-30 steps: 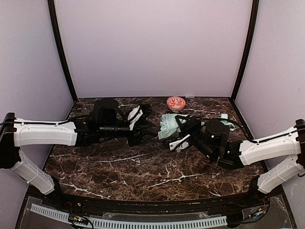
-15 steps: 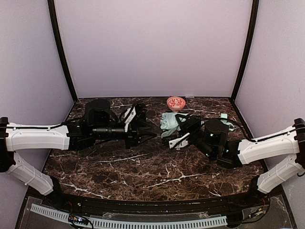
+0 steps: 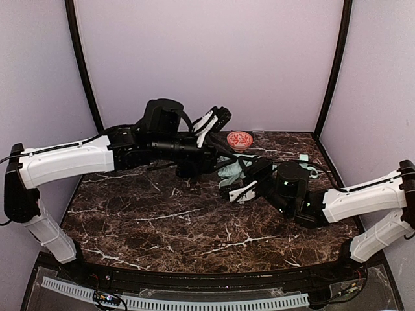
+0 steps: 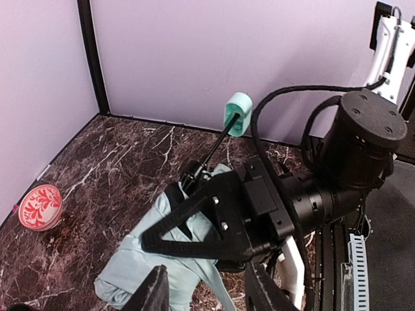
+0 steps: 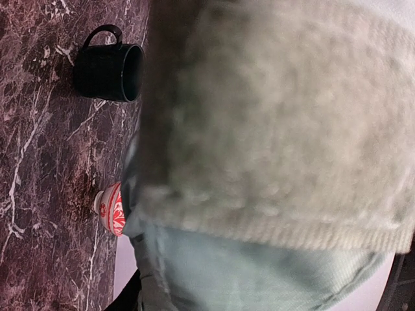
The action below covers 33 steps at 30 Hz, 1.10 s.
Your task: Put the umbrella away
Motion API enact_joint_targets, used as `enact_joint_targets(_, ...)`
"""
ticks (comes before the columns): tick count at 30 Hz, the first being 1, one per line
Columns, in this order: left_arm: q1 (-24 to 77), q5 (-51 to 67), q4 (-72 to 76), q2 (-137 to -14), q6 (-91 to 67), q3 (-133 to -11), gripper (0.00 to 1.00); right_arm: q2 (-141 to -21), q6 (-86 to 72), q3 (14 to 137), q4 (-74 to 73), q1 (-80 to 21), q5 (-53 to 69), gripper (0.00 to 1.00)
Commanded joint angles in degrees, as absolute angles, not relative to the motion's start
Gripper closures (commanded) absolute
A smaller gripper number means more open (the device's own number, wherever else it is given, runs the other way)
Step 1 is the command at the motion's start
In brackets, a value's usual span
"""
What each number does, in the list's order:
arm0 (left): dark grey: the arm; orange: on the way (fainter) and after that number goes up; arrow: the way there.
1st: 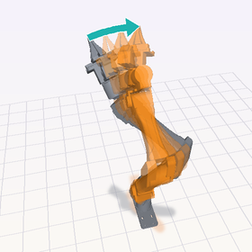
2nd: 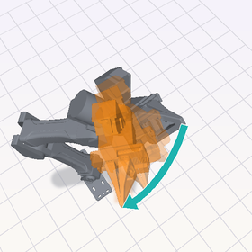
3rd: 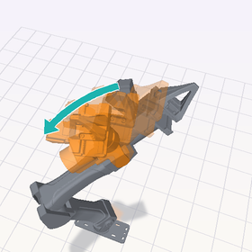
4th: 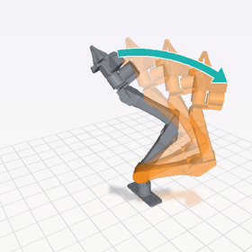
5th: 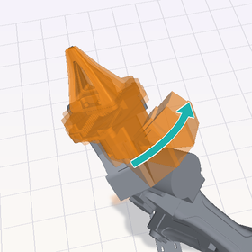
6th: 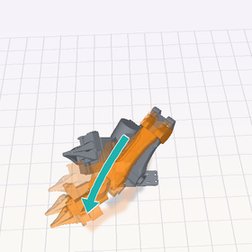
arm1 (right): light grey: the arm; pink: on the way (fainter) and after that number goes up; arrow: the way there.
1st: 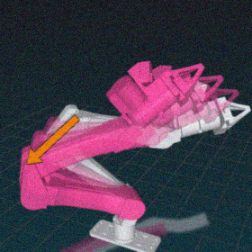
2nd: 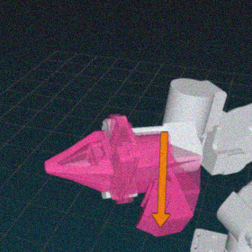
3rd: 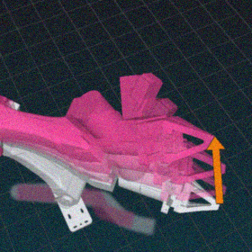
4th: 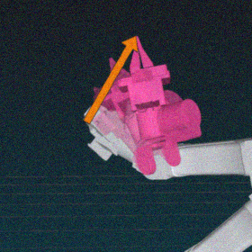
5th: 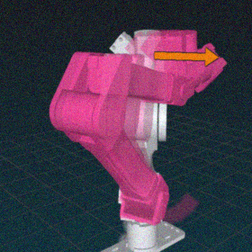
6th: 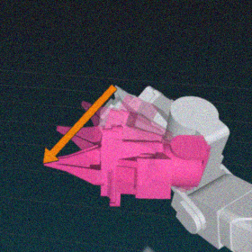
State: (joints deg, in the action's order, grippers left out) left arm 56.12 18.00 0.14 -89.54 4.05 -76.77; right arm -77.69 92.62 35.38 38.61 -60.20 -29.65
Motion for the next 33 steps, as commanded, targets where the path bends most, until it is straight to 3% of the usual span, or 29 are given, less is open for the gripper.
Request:
enact_joint_targets(1, 56.25, 14.91, -19.06, -91.25, 2.87, -84.81, 0.60, -78.17, 91.91, 38.21, 42.26, -59.90, -30.92, 1.00)
enact_joint_targets(4, 55.58, 12.15, -18.98, -89.79, 1.02, -82.93, 0.63, -78.56, 90.46, 38.52, 43.74, -59.85, -31.87, 1.00)
enact_joint_targets(8, 51.02, 18.08, -8.13, -84.60, -7.79, -74.58, 0.69, -78.19, 92.06, 36.02, 51.05, -59.90, -28.62, 1.00)
enact_joint_targets(11, 50.71, 23.52, -2.84, -82.89, -7.30, -71.34, 0.69, -79.19, 92.43, 35.71, 63.02, -59.94, -27.42, 1.00)
enact_joint_targets(16, 50.71, 15.31, -0.72, -81.47, -4.05, -69.95, 0.61, -77.84, 89.33, 41.11, 76.67, -58.69, -25.74, 1.00)
enact_joint_targets(21, 50.71, 25.15, 9.87, -80.36, -6.98, -69.00, 0.53, -75.84, 96.09, 39.47, 70.25, -59.68, -16.43, 1.00)
enact_joint_targets(28, 48.05, 30.01, 20.84, -77.20, -14.99, -66.73, 0.48, -79.32, 103.33, 40.17, 74.69, -60.38, -18.90, 1.00)
enact_joint_targets(33, 47.81, 39.00, 11.76, -84.05, -23.94, -76.38, 0.53, -78.86, 103.25, 40.76, 71.63, -60.47, -18.76, 1.00)
